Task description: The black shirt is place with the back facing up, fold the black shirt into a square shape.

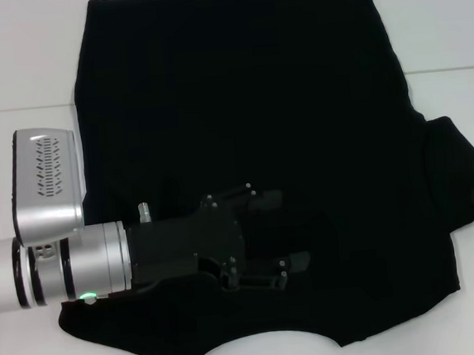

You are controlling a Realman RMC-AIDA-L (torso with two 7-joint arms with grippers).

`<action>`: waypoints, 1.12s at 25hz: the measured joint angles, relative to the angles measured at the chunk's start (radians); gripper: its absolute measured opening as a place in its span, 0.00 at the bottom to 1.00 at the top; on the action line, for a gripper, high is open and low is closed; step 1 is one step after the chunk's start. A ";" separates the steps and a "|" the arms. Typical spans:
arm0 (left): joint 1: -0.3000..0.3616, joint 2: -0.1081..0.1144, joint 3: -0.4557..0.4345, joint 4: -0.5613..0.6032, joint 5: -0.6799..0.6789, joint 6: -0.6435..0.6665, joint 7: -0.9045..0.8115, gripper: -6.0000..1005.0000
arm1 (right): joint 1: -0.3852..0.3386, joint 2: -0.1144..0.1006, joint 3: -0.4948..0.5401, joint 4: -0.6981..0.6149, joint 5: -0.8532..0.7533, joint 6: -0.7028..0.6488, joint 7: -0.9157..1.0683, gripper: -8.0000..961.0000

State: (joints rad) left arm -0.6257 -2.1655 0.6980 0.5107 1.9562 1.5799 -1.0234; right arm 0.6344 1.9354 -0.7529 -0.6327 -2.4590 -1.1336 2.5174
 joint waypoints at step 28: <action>0.004 -0.002 0.000 -0.009 -0.006 0.024 -0.020 0.92 | -0.056 -0.004 0.120 -0.058 0.001 0.086 -0.116 0.02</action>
State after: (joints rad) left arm -0.6212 -2.1676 0.6979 0.5016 1.9501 1.6036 -1.0430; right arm 0.5782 1.9312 -0.6331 -0.6909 -2.4583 -1.0471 2.4013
